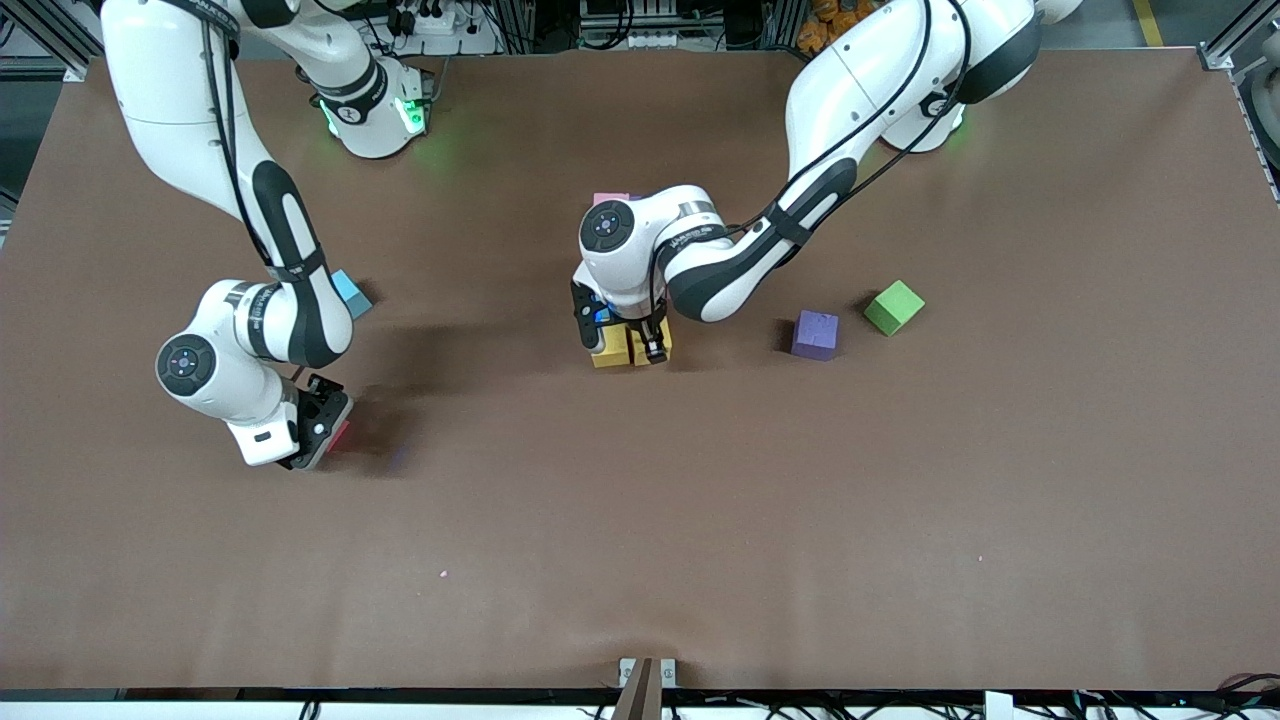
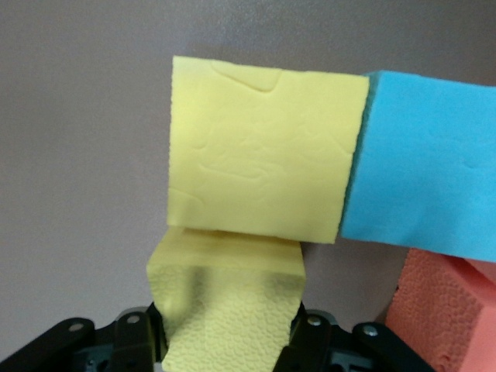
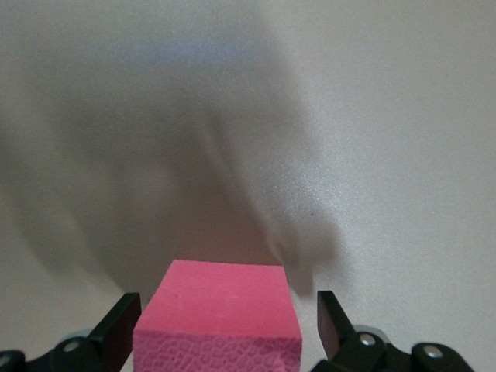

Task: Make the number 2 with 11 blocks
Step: 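Place yellow beside yellow with the left gripper while the right gripper lifts pink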

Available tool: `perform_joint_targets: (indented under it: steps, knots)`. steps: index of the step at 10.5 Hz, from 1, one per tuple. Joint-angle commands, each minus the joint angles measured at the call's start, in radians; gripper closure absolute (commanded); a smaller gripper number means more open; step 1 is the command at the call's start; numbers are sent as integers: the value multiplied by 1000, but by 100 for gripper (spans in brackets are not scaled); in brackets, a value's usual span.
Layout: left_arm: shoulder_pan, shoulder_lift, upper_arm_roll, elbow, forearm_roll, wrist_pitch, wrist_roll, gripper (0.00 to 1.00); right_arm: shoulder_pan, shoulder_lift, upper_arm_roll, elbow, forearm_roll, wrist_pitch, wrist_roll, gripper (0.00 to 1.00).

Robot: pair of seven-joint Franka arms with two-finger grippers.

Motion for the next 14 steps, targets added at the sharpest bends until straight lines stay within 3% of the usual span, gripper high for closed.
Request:
perform_joint_targets:
  steps: [1, 4, 5, 6, 7, 14]
  knots:
    - [-21, 51, 17, 36, 10, 52, 24, 78, -14, -12, 10, -4, 24, -8, -30, 0]
    - [-54, 56, 38, 36, 11, 54, 24, 75, -23, -14, 10, -5, 24, -25, -32, 0]
    - [-58, 56, 45, 38, 10, 54, 22, 68, -25, -15, 10, -5, 24, -37, -32, 0]
    - [-58, 53, 45, 38, 8, 54, 16, 38, -25, -17, 10, -5, 24, -42, -32, 0]
    - [-58, 49, 45, 38, 4, 54, 15, 2, -25, -18, 9, -5, 24, -48, -32, 0]
    - [-23, -42, 37, 30, -41, 13, 19, 0, -49, -25, 9, -7, 22, -77, -61, 0]
